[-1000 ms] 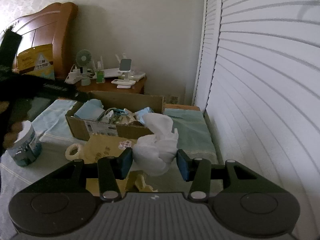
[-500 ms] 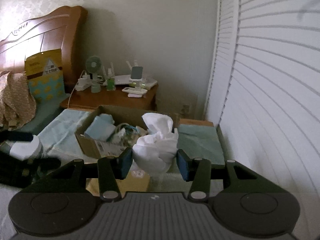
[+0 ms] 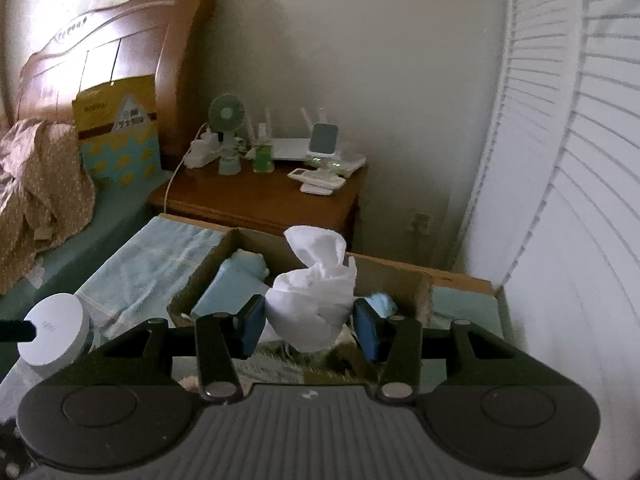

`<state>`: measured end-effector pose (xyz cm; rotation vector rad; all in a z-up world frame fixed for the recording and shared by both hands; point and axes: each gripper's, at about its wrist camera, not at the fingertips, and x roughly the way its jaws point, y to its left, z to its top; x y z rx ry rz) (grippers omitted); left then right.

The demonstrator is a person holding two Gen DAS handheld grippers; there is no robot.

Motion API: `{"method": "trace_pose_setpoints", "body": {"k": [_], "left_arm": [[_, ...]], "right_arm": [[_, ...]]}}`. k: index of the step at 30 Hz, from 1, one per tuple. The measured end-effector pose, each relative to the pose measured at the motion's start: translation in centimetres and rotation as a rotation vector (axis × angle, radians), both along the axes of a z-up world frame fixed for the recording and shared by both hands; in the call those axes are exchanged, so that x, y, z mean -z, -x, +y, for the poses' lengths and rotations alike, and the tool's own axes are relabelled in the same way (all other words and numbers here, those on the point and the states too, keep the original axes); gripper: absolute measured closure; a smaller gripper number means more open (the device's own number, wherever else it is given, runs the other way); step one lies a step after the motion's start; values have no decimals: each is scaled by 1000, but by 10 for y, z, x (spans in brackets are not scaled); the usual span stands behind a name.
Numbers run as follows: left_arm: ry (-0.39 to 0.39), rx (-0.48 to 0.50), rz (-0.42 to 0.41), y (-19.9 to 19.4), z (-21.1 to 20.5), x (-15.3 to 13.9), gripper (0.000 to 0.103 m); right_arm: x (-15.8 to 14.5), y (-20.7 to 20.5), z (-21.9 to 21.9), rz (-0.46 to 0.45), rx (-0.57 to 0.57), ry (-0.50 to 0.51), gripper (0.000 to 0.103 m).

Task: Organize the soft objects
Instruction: 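Carry the white tissue bundle into the box and open right tool, then move both tools back toward the beige cloth bundle and cream ring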

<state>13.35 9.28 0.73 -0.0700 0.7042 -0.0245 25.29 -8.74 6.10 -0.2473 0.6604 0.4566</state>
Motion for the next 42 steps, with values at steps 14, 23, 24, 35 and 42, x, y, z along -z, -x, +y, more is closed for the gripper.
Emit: {"method": "trace_pose_setpoints", "body": {"k": [14, 23, 24, 35, 42], "left_arm": [[13, -26, 33, 0, 7, 7, 3], [25, -20, 40, -1, 4, 8, 3], [29, -18, 42, -1, 4, 8, 3], [37, -1, 28, 0, 2, 6, 3], [43, 17, 10, -1, -3, 5, 3]], "right_arm": [[25, -62, 46, 77, -51, 60, 29], [21, -51, 32, 49, -26, 39, 0], [19, -49, 29, 54, -24, 36, 0], [-1, 6, 6, 27, 30, 37, 0], [-9, 41, -12, -3, 71, 45, 0]]}}
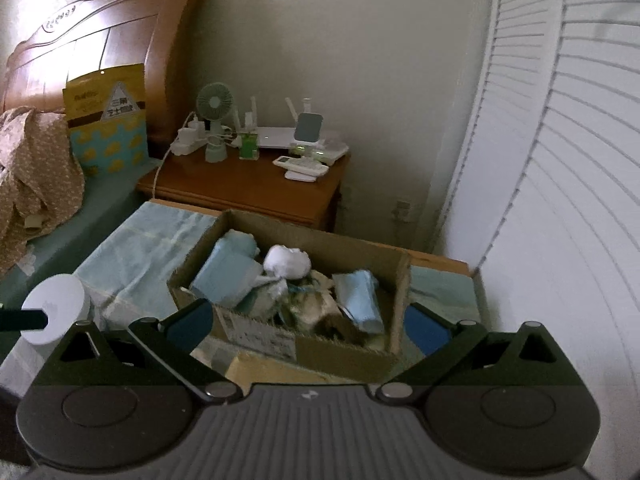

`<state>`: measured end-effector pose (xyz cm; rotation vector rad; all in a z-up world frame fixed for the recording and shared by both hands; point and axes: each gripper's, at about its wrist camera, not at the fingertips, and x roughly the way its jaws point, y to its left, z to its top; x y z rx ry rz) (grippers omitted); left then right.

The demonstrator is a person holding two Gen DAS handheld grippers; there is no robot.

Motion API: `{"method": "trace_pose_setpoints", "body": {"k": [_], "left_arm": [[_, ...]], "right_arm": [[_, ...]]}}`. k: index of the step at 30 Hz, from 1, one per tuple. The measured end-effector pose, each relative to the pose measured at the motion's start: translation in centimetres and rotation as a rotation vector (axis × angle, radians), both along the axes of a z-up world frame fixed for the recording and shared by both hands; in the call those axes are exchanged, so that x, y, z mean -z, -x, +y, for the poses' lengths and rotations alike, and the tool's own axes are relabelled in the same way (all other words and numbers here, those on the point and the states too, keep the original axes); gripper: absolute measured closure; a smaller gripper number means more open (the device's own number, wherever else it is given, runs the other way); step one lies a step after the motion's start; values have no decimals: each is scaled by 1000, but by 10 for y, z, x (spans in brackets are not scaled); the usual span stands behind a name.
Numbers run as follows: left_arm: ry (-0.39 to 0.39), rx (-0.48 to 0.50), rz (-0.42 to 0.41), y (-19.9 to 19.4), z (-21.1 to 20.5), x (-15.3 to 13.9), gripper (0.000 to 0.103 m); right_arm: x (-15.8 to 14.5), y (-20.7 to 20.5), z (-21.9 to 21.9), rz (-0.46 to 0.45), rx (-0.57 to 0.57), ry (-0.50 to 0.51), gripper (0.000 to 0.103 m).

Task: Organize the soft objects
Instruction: 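Move both tools back toward the beige cloth bundle and cream ring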

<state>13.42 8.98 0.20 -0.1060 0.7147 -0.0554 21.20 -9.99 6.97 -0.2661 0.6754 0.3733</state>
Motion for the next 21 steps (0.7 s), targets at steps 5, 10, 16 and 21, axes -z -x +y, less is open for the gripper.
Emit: {"method": "trace_pose_setpoints", "body": {"k": [5, 10, 16, 21], "left_arm": [[-15, 12, -5, -4, -7, 1, 3], [0, 29, -10, -8, -12, 4, 3], [-12, 43, -4, -17, -21, 10, 3], [-14, 48, -3, -22, -24, 15, 3]], "right_arm": [[2, 15, -19, -14, 47, -8, 0], [9, 25, -40, -3, 103, -41, 0], [24, 34, -64, 17, 194, -76, 0], [33, 44, -82, 22, 250, -84, 0]]}}
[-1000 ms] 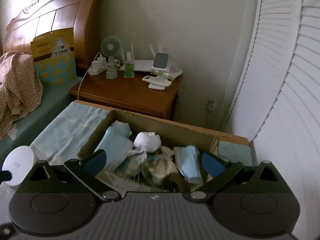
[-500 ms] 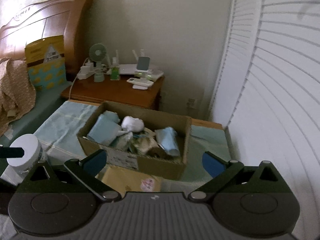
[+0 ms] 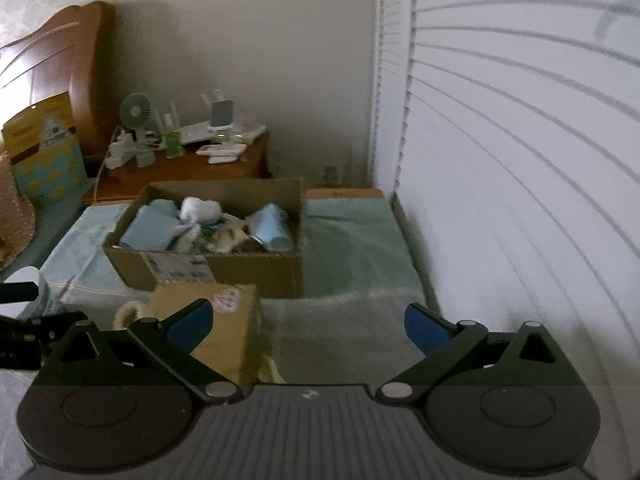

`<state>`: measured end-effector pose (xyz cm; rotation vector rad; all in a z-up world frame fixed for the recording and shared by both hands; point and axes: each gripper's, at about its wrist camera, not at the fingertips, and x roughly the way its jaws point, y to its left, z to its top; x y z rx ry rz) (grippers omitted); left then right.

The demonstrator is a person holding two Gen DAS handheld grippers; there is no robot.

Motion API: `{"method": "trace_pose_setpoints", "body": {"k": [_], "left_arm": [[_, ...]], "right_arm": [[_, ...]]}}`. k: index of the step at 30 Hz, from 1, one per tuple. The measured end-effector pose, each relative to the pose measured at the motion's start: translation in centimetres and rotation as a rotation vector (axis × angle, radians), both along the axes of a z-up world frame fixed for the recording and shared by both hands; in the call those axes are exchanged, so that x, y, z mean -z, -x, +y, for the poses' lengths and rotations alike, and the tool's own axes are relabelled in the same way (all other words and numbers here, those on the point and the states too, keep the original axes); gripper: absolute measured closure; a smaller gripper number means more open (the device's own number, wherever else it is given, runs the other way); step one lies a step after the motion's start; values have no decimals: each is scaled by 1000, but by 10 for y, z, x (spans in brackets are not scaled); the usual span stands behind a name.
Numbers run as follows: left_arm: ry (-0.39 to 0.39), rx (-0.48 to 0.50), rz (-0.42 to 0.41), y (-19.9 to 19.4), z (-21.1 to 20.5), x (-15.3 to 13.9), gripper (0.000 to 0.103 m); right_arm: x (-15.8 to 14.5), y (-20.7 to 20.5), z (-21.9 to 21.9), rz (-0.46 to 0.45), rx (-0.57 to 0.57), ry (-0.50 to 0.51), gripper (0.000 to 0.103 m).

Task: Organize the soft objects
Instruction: 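Move both tools back toward the beige cloth bundle and cream ring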

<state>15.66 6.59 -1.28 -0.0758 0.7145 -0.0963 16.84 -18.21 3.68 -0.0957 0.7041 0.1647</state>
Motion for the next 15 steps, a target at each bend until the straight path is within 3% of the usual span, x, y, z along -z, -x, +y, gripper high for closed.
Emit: {"method": "trace_pose_setpoints", "body": {"k": [6, 12, 15], "left_arm": [[2, 1, -6, -4, -2, 6, 3], [44, 10, 10, -9, 1, 12, 3], [27, 5, 13, -10, 0, 13, 3]], "right_arm": [[22, 15, -18, 32, 36, 27, 0], [53, 25, -29, 76, 19, 47, 0], [65, 26, -28, 99, -7, 61, 0]]}}
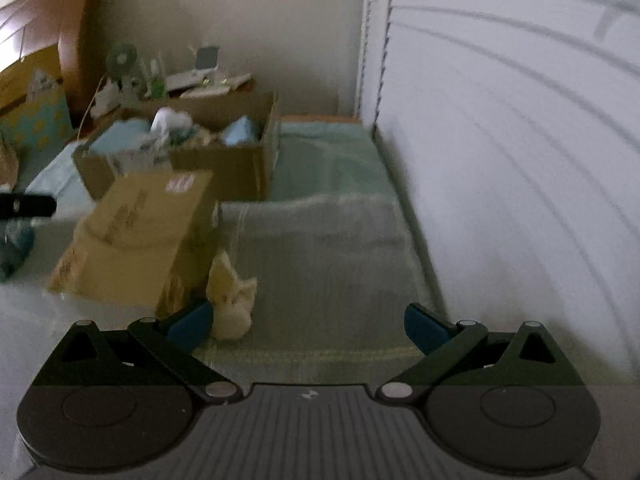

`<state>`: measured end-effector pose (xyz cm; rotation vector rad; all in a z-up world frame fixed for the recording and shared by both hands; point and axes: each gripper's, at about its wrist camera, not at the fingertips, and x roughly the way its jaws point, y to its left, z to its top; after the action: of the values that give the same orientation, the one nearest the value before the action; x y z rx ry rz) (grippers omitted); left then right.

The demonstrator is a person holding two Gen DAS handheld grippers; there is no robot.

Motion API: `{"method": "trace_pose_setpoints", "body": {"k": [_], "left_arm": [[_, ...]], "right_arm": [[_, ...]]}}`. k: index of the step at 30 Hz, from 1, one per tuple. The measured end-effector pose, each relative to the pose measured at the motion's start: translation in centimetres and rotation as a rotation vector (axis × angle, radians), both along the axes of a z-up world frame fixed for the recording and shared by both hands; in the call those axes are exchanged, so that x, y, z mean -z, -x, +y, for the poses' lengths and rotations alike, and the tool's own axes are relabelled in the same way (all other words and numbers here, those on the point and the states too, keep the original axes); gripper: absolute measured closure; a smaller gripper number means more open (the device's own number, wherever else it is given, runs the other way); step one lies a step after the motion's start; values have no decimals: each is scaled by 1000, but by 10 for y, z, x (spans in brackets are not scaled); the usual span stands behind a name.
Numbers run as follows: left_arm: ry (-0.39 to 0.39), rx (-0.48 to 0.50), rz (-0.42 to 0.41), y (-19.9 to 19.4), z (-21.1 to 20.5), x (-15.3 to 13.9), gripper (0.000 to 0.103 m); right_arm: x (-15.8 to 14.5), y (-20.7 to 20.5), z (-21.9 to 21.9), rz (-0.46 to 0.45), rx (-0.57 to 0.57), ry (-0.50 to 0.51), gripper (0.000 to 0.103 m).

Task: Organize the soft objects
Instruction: 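Move both tools back toward the beige cloth bundle and cream ring, then grasp the beige cloth bundle with right tool while left grasps the cream ring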

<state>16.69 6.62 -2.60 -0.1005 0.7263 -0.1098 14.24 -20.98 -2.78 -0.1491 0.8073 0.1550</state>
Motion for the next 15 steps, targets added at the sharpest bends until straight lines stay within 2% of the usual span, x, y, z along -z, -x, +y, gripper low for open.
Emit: {"method": "trace_pose_setpoints", "body": {"k": [3, 5, 9, 13, 15], "left_arm": [[-27, 6, 1, -1, -3, 2, 3], [-36, 10, 8, -3, -5, 4, 3], [-48, 11, 11, -5, -6, 5, 3], [-47, 9, 17, -9, -5, 7, 3], [-44, 13, 18, -10, -6, 8, 3]], "right_arm": [[9, 2, 3, 2, -36, -5, 3], [14, 0, 5, 6, -54, 1, 15], [20, -3, 9, 14, -90, -4, 21], [21, -3, 13, 11, -138, -25, 40], [22, -4, 16, 6, -158, -25, 45]]}}
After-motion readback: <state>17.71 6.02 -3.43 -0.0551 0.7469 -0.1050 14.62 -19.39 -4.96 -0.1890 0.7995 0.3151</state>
